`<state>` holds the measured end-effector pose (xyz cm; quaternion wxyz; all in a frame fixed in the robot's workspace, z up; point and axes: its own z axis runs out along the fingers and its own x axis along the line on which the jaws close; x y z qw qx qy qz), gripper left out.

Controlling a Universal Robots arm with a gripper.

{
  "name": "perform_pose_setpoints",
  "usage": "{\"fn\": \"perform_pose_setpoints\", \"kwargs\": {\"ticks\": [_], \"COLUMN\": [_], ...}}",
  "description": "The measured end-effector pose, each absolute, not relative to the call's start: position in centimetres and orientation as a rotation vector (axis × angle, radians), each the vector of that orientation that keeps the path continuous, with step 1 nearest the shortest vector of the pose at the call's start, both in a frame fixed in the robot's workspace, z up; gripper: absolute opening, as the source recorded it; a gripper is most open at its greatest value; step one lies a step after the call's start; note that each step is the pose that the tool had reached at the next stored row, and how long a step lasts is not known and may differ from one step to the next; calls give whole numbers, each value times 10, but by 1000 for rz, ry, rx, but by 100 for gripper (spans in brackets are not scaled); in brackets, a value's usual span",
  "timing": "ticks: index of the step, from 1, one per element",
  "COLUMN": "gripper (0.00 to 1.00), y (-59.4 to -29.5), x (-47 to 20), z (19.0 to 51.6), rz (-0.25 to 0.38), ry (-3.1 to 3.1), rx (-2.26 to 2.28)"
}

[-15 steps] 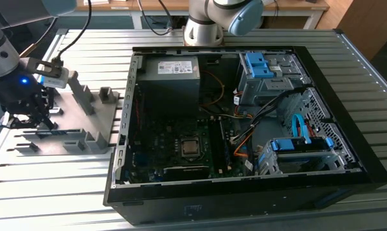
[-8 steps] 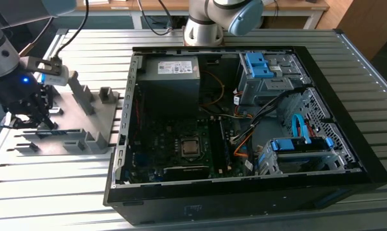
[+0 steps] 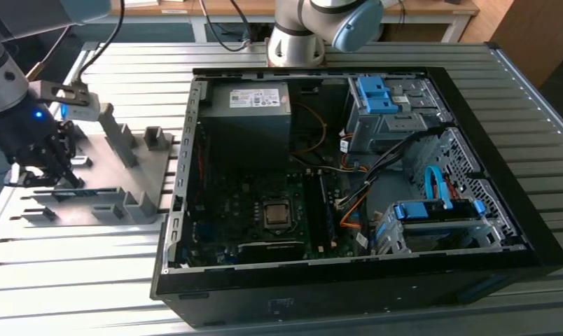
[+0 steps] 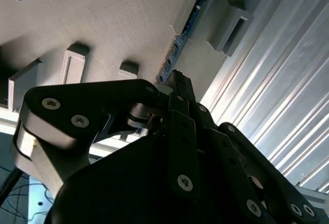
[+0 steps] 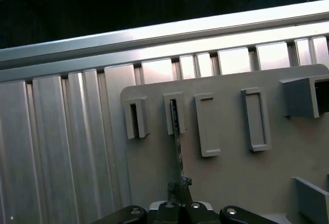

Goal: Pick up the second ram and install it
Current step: 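Pick up the second ram and move it above second insertion slot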

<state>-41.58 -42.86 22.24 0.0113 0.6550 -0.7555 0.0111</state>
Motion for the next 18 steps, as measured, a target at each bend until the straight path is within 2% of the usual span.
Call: {"fn": "perform_pose_setpoints", "kwargs": {"ticks": [18], "gripper": [10], "y": [-429], "x": [-416], "z": [222], "rz": [38], "ry": [-2162], "rx": [2250]}}
